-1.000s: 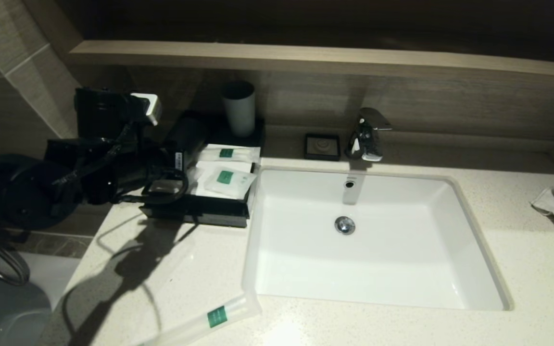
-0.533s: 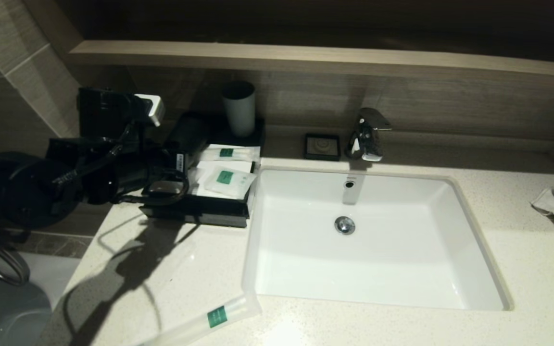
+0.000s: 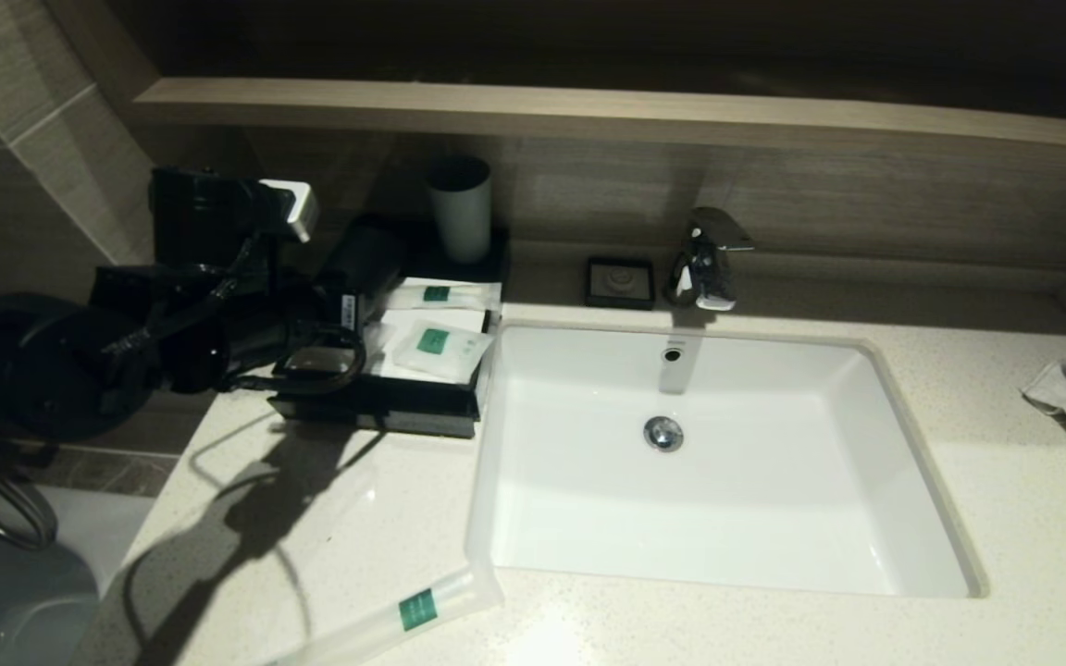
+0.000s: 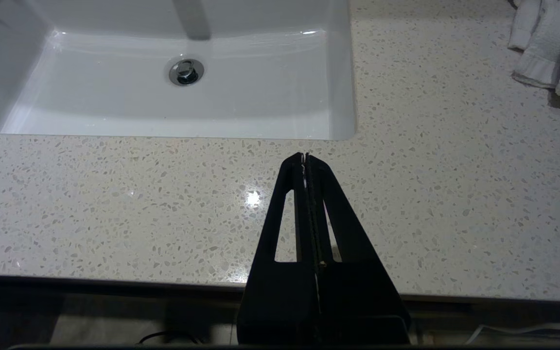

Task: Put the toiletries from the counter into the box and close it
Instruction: Place the cup on the storage box, then pick up the cup

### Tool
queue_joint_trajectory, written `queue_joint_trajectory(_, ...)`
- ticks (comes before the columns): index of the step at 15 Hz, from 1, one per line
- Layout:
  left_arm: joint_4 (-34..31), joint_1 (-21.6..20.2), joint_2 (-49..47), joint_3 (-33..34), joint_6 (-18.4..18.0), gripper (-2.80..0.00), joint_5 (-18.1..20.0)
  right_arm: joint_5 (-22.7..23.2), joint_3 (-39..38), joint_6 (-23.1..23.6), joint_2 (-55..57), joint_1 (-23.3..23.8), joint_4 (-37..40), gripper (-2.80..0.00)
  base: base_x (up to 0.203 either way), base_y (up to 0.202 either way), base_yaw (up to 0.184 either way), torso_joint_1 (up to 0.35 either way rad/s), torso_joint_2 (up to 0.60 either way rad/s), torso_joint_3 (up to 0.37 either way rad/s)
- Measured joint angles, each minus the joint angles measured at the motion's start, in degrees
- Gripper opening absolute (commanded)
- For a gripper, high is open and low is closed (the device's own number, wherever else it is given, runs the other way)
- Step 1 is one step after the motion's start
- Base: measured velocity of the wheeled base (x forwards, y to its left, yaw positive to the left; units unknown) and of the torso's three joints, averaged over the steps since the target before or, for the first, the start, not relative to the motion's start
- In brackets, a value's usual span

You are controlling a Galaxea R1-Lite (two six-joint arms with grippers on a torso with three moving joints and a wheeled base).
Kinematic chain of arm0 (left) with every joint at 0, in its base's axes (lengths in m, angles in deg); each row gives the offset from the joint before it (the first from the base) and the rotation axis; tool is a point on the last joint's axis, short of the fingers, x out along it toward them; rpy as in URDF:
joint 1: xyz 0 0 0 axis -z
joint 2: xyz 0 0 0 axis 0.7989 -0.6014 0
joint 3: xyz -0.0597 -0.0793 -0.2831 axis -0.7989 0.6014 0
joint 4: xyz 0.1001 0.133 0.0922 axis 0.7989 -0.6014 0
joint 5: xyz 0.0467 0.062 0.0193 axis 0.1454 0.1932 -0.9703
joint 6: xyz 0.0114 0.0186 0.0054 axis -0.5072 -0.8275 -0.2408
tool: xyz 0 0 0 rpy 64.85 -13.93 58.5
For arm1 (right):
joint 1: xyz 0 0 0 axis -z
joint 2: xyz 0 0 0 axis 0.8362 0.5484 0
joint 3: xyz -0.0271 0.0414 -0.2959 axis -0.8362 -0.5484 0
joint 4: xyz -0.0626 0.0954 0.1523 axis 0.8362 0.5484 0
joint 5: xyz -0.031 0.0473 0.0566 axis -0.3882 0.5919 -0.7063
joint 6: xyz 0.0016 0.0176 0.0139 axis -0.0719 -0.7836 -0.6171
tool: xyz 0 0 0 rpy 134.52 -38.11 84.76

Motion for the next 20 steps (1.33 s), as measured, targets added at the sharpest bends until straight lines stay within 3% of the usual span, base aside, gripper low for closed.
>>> queue_joint_trajectory(11, -2.92, 0.79, 0.94, -0.74, -2.32, 0.0, 0.07, 0.0, 0.0, -0.02, 0.0, 0.0, 0.0, -2.8, 0.0, 0.0, 0.0, 0.0, 0.0, 0.0)
queue_joint_trajectory(16, -15.85, 0.79, 0.64, -11.73, -2.57, 0.0, 2.03, 0.0, 0.0, 0.0, 0.0, 0.0, 0.0, -2.8, 0.0, 0.0, 0.0, 0.0, 0.0, 0.0)
queue_joint_trajectory(20, -30.71, 0.77, -1.63, -25.04, -2.85, 0.0, 2.56, 0.0, 0.0, 0.0, 0.0, 0.0, 0.0, -2.8, 0.0, 0.0, 0.0, 0.0, 0.0, 0.0)
